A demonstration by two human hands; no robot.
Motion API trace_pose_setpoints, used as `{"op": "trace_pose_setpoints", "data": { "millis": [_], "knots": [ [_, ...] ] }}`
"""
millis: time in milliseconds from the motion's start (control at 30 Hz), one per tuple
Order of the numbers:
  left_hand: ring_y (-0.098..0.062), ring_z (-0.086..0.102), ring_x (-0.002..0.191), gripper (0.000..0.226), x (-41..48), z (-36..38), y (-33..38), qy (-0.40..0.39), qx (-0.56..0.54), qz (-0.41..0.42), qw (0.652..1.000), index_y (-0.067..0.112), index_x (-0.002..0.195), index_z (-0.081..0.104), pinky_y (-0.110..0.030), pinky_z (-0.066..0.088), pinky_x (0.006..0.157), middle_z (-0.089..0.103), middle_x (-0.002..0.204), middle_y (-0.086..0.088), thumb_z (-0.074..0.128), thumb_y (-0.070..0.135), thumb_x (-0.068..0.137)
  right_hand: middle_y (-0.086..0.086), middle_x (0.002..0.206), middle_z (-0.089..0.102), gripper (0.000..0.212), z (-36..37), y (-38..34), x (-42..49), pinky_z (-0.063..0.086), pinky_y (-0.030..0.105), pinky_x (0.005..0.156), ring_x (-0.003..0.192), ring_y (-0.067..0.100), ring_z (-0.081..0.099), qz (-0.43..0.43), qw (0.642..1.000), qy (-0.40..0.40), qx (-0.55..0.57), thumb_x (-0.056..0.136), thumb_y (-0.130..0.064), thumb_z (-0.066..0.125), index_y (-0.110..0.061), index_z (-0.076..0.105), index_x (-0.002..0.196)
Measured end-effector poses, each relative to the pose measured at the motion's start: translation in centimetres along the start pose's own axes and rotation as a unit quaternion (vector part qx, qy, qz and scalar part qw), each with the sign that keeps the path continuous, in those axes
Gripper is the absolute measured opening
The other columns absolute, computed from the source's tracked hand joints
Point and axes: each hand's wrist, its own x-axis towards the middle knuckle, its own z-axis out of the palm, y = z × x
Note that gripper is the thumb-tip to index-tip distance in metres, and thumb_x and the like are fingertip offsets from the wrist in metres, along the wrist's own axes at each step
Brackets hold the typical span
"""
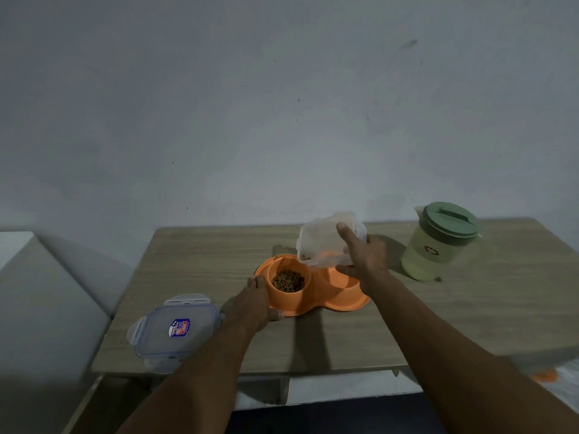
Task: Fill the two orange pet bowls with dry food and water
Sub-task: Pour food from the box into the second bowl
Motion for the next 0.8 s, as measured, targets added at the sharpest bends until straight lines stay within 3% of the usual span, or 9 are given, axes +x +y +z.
{"op": "trace_pose_setpoints", "data": {
  "millis": [67, 167, 333, 400, 433, 500, 567, 633, 800],
  "knots": [
    [-0.028, 0.039, 0.138, 0.108, 0.1, -0.4, -0.3, 0.003, -0.007, 0.002, 1.0, 0.016, 0.154, 0.011, -0.047, 0.04, 0.108, 0.025, 0.158, -0.01, 0.074, 0.053, 0.074, 0.014, 0.119, 0.057, 0.067, -0.4, 0.2, -0.1, 0.061, 0.043, 0.062, 0.1, 0.036, 0.062, 0.055, 0.996, -0.014, 0.066, 0.079, -0.051, 0.075, -0.009, 0.053, 0.127],
    [-0.028, 0.049, 0.128, 0.098, 0.2, -0.8, -0.3, 0.024, -0.016, -0.009, 1.0, 0.024, 0.146, 0.024, -0.05, 0.046, 0.098, 0.044, 0.145, -0.007, 0.07, 0.062, 0.069, 0.017, 0.117, 0.057, 0.056, -0.8, 0.7, -0.1, 0.06, 0.047, 0.073, 0.099, 0.036, 0.062, 0.113, 0.982, -0.055, 0.141, 0.087, -0.051, 0.066, -0.013, 0.053, 0.125],
    [-0.03, 0.05, 0.128, 0.051, -1.3, -3.7, 3.0, 0.164, -0.128, -0.056, 0.976, 0.012, 0.14, 0.045, -0.039, 0.041, 0.097, 0.055, 0.136, -0.011, 0.045, 0.043, 0.1, 0.017, 0.111, 0.062, 0.057, -0.5, 1.4, 0.0, 0.06, 0.044, 0.069, 0.095, 0.035, 0.065, 0.137, 0.978, -0.062, 0.142, 0.086, -0.057, 0.063, -0.014, 0.055, 0.123],
    [-0.029, 0.061, 0.102, 0.036, -0.8, -4.3, 3.5, 0.205, -0.26, -0.038, 0.943, 0.012, 0.1, 0.063, -0.037, 0.044, 0.083, 0.065, 0.097, -0.008, 0.042, 0.042, 0.101, 0.018, 0.115, 0.063, 0.062, -0.1, 1.4, -0.1, 0.06, 0.043, 0.071, 0.097, 0.036, 0.066, 0.142, 0.979, -0.067, 0.127, 0.083, -0.06, 0.065, -0.014, 0.055, 0.123],
    [-0.025, 0.06, 0.088, 0.038, -0.6, -4.4, 3.7, 0.201, -0.334, -0.038, 0.92, 0.015, 0.082, 0.059, -0.037, 0.046, 0.078, 0.061, 0.081, -0.005, 0.043, 0.045, 0.1, 0.019, 0.114, 0.063, 0.062, 0.1, 1.4, -0.1, 0.06, 0.043, 0.072, 0.096, 0.035, 0.067, 0.142, 0.98, -0.067, 0.12, 0.083, -0.061, 0.065, -0.014, 0.055, 0.122],
    [-0.023, 0.06, 0.079, 0.045, -0.2, -5.0, 3.7, 0.169, -0.454, -0.056, 0.873, 0.019, 0.07, 0.056, -0.044, 0.054, 0.081, 0.059, 0.076, -0.006, 0.047, 0.057, 0.093, 0.018, 0.11, 0.065, 0.062, 0.6, 1.2, -0.3, 0.059, 0.041, 0.07, 0.089, 0.034, 0.067, 0.139, 0.982, -0.072, 0.104, 0.082, -0.062, 0.066, -0.013, 0.055, 0.119],
    [-0.028, 0.064, 0.091, 0.044, 0.0, -5.6, 3.7, 0.117, -0.553, -0.078, 0.821, 0.019, 0.086, 0.064, -0.048, 0.056, 0.086, 0.064, 0.09, -0.006, 0.053, 0.061, 0.089, 0.018, 0.109, 0.066, 0.066, 1.2, 1.0, -0.5, 0.058, 0.038, 0.063, 0.087, 0.033, 0.067, 0.131, 0.985, -0.079, 0.079, 0.079, -0.065, 0.066, -0.011, 0.057, 0.117],
    [-0.03, 0.065, 0.102, 0.045, 0.3, -6.0, 3.6, 0.069, -0.615, -0.088, 0.78, 0.017, 0.111, 0.064, -0.043, 0.059, 0.082, 0.066, 0.106, -0.008, 0.06, 0.055, 0.088, 0.016, 0.11, 0.066, 0.074, 1.9, 0.9, -0.7, 0.056, 0.035, 0.061, 0.09, 0.033, 0.066, 0.12, 0.988, -0.084, 0.047, 0.075, -0.069, 0.067, -0.01, 0.058, 0.12],
    [-0.029, 0.068, 0.094, 0.042, -0.1, -7.0, 1.2, 0.043, -0.648, -0.086, 0.756, 0.018, 0.127, 0.061, -0.03, 0.054, 0.061, 0.068, 0.115, -0.016, 0.067, 0.034, 0.089, 0.015, 0.104, 0.067, 0.073, 3.8, 0.5, -1.8, 0.056, 0.033, 0.059, 0.082, 0.03, 0.066, 0.1, 0.99, -0.104, 0.007, 0.078, -0.071, 0.063, -0.009, 0.059, 0.117]
  ]
}}
